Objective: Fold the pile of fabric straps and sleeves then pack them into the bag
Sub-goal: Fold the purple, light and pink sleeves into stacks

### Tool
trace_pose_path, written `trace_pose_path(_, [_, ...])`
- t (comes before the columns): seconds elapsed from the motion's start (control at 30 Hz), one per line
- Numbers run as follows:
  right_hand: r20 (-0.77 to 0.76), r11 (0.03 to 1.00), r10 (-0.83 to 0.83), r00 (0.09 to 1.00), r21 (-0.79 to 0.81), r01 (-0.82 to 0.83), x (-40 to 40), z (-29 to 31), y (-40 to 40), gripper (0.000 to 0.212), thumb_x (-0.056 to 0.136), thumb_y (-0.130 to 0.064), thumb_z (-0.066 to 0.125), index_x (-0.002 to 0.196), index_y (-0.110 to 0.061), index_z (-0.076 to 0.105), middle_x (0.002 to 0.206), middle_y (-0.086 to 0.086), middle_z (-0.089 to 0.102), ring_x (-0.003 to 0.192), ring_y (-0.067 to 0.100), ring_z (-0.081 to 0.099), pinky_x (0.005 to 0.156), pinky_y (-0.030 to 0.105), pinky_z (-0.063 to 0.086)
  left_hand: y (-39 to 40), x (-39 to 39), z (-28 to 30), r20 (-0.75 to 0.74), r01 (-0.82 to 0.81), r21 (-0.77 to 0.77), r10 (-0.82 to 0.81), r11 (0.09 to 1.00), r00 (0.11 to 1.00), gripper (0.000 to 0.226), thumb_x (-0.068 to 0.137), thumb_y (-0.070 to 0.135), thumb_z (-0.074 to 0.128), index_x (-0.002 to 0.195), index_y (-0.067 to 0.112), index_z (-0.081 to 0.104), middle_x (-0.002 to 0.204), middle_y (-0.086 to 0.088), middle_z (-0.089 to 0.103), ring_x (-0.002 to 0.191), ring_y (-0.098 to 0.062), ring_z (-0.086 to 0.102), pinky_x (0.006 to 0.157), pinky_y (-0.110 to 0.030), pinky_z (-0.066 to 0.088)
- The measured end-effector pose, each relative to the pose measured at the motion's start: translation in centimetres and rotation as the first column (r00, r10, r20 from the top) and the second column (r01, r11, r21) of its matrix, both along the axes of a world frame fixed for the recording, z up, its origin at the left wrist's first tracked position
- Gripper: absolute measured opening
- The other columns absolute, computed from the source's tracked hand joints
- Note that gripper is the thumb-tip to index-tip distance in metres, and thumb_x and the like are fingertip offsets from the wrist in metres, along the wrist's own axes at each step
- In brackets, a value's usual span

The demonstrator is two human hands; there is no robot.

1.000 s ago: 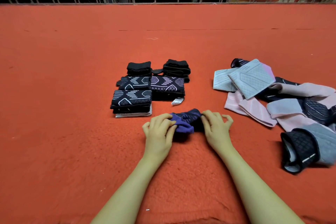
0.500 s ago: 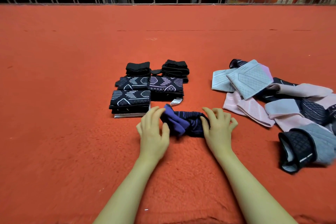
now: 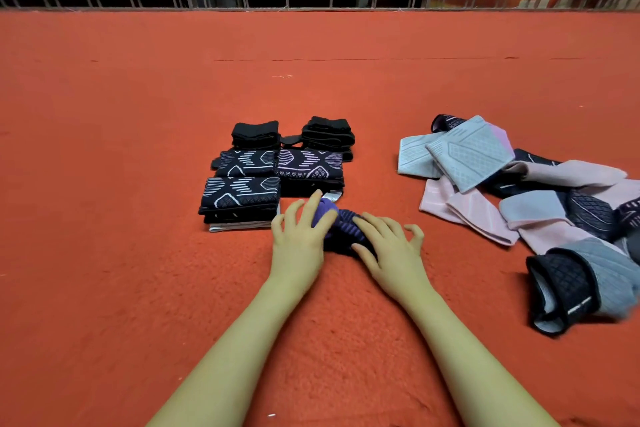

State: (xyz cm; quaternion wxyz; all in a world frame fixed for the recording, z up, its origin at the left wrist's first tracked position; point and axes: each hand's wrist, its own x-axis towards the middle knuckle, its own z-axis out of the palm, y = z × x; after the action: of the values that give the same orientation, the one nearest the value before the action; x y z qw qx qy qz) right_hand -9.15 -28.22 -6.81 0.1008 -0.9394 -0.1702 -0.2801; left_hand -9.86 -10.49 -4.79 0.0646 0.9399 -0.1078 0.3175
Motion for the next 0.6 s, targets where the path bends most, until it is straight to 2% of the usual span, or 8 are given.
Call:
trace_pose_path(0.1, [0.093,0.999,-0.007,0.996,0.037,0.003,0.4,0.0,0.1,0.032,0.085,-0.043,0.042,0.094,-0.028,0.068,0.102,-0.010,0.067,0.094,0.016,0.057,0.082,0.036,0.022,0.2,0.0,-0.3,0.046,0.034,0.032,-0.036,0.999,0.998,0.031,0.077,0.028,0.044,0.092,0.020,0.070,0.125,-0.005,0.062,0.106,-0.031,0.057,0.084,-0.038,0.029])
trace_pose_path(0.2, [0.149,0.996,-0.026,0.989,0.083,0.014,0.4,0.0,0.2,0.030,0.089,-0.041,0.040,0.084,-0.024,0.065,0.092,-0.009,0.064,0.090,0.015,0.050,0.079,0.035,0.022,-0.4,-0.2,-0.8,0.025,-0.008,-0.002,0.008,1.000,1.000,0.037,0.080,0.049,0.048,0.088,0.019,0.069,0.122,-0.006,0.063,0.108,-0.029,0.055,0.087,-0.040,0.030])
trace_pose_path(0.27, [0.165,0.993,-0.037,0.986,0.118,0.017,0.3,0.1,0.1,0.030,0.090,-0.038,0.040,0.082,-0.022,0.064,0.090,-0.006,0.062,0.088,0.016,0.044,0.077,0.035,0.021,-0.7,-0.2,-1.3,0.054,-0.041,-0.038,0.043,0.998,0.998,0.034,0.079,0.043,0.049,0.088,0.018,0.070,0.119,-0.006,0.063,0.106,-0.027,0.052,0.084,-0.040,0.030])
trace_pose_path(0.4, [0.178,0.985,-0.113,0.978,0.150,0.087,0.2,0.1,0.2,0.030,0.090,-0.035,0.040,0.081,-0.019,0.063,0.089,-0.003,0.060,0.086,0.018,0.041,0.077,0.036,0.022,-0.7,-0.4,-1.5,0.127,-0.105,-0.242,0.139,0.965,0.982,0.031,0.080,0.027,0.047,0.095,0.018,0.072,0.116,-0.008,0.064,0.105,-0.024,0.044,0.085,-0.038,0.028])
trace_pose_path(0.5, [0.159,0.970,-0.173,0.972,0.199,0.140,0.4,0.0,0.0,0.029,0.090,-0.033,0.039,0.079,-0.017,0.061,0.089,0.000,0.059,0.085,0.019,0.040,0.077,0.036,0.022,-0.4,-0.6,-1.4,0.132,-0.072,-0.376,0.130,0.924,0.983,0.028,0.082,0.026,0.049,0.092,0.017,0.073,0.114,-0.006,0.064,0.105,-0.021,0.044,0.085,-0.036,0.025])
trace_pose_path(0.6, [0.140,0.952,-0.234,0.962,0.235,0.198,0.4,0.0,-0.1,0.030,0.091,-0.032,0.038,0.077,-0.016,0.059,0.088,0.002,0.058,0.083,0.021,0.041,0.077,0.037,0.022,-0.1,-0.9,-0.9,0.112,-0.086,-0.545,0.174,0.834,0.978,0.027,0.083,0.029,0.049,0.083,0.014,0.071,0.111,-0.004,0.064,0.105,-0.017,0.044,0.085,-0.037,0.025])
